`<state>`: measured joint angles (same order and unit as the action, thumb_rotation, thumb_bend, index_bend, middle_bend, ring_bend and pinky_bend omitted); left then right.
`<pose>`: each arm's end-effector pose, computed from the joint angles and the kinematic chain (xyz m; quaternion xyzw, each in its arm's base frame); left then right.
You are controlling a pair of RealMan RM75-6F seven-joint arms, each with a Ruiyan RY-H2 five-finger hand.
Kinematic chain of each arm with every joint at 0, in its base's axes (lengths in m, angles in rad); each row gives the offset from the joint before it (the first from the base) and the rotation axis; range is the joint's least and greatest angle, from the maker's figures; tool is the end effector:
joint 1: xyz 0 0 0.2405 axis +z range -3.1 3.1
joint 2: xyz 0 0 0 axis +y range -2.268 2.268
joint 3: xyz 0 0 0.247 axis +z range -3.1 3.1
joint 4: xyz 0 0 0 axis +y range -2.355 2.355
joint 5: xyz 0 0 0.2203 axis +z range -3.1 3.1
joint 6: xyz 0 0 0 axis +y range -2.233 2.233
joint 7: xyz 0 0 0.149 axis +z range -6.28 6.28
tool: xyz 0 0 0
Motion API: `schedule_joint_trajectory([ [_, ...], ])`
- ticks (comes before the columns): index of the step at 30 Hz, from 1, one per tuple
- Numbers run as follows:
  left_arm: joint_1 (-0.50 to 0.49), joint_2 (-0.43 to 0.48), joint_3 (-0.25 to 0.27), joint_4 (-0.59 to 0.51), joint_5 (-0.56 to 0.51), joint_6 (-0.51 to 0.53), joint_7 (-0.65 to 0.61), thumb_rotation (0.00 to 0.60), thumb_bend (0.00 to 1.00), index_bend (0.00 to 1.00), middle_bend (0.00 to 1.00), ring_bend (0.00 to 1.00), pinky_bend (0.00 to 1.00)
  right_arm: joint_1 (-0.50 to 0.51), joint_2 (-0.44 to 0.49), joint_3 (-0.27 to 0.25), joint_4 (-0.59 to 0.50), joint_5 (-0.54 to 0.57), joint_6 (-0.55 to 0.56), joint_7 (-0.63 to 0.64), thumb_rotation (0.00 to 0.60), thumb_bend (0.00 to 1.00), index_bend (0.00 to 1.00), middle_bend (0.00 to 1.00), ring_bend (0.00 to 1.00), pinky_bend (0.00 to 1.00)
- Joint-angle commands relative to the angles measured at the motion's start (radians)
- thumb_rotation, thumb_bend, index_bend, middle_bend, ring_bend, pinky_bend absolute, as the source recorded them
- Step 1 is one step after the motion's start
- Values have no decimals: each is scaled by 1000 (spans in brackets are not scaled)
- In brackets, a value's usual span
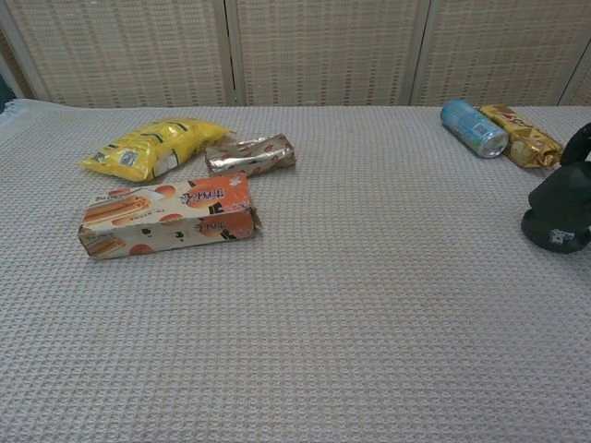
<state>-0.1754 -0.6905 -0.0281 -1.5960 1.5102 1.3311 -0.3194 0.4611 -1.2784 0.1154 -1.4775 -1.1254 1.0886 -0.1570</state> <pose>-0.3209 0.2108 0.2724 -0.6386 -0.3730 -0.3257 0.5890 -0.2853 -0.3103 0.0799 0.6409 -0.4323 0.3145 0.5509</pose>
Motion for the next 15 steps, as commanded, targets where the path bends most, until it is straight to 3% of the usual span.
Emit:
schedule_joint_trajectory([
  [1,0,-1,0,0,1,0,2,600,529,529,166,202,528,-53,101,-36,-121,38,38,-109,600,172,553,405,443,512],
  [7,-4,-3,2,-6,3,-8,15,600,529,528,165,201,528,-103,150,-92,-192,95,76,-253,600,173,551,405,443,512],
  [15,-5,-4,4,-9,3,-13,23,600,529,529,165,201,528,-114,111,-106,-111,121,29,-255,600,172,519,405,424,514],
])
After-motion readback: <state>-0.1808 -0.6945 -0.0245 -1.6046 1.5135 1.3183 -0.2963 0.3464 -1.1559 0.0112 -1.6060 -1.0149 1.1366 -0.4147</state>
